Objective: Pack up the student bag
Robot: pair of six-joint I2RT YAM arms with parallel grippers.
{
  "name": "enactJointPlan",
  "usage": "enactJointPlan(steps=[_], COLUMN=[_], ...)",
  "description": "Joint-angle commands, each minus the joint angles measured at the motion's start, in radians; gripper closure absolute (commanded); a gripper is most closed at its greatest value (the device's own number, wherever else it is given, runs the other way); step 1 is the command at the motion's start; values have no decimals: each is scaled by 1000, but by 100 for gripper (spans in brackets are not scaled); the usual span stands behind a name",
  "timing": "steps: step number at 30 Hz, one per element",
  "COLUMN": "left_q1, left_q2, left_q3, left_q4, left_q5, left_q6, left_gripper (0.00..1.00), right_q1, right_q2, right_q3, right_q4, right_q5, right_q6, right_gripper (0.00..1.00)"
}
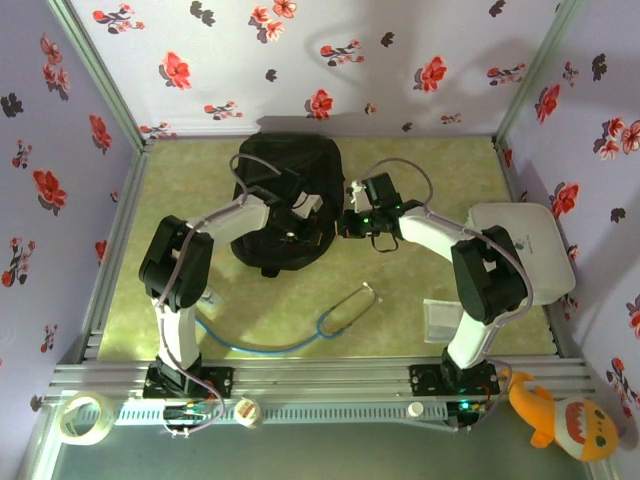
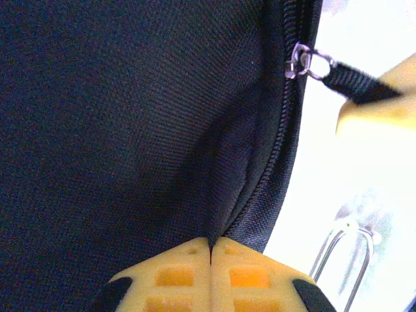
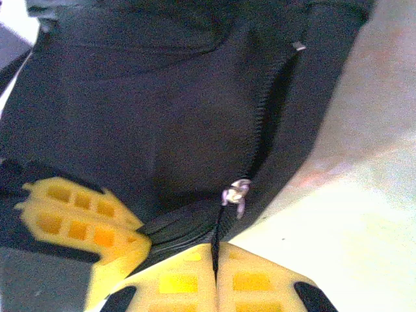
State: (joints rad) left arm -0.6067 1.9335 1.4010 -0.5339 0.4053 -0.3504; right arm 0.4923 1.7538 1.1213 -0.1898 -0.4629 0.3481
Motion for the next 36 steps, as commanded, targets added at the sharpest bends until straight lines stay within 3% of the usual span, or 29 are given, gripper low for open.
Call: enactJointPlan(steps=[1,8,20,27,36], left_q1=[-1,15,15,7,-11], left_q2=[-51,-59,-114,-138,-129], left_q3=[-21,-53,-144,-199,-201], left_q4=[61,110,83,71,51], left_q5=[32,26,31,67,90], left_q6=[-36,-76,-38,-3,16], left_gripper=[100,100,100,100,100], right_q1=[34,68,-68,-67,-61], right_q2=[-37,-58,28,113,120], right_q3=[-27,-40,118,247,286], right_q4=[-31,-73,-78,-108,-150], right_q5=[-65,-124,268,312,334], right_q6=[-45,-95,75,96,70], right_gripper=[100,100,100,100,100])
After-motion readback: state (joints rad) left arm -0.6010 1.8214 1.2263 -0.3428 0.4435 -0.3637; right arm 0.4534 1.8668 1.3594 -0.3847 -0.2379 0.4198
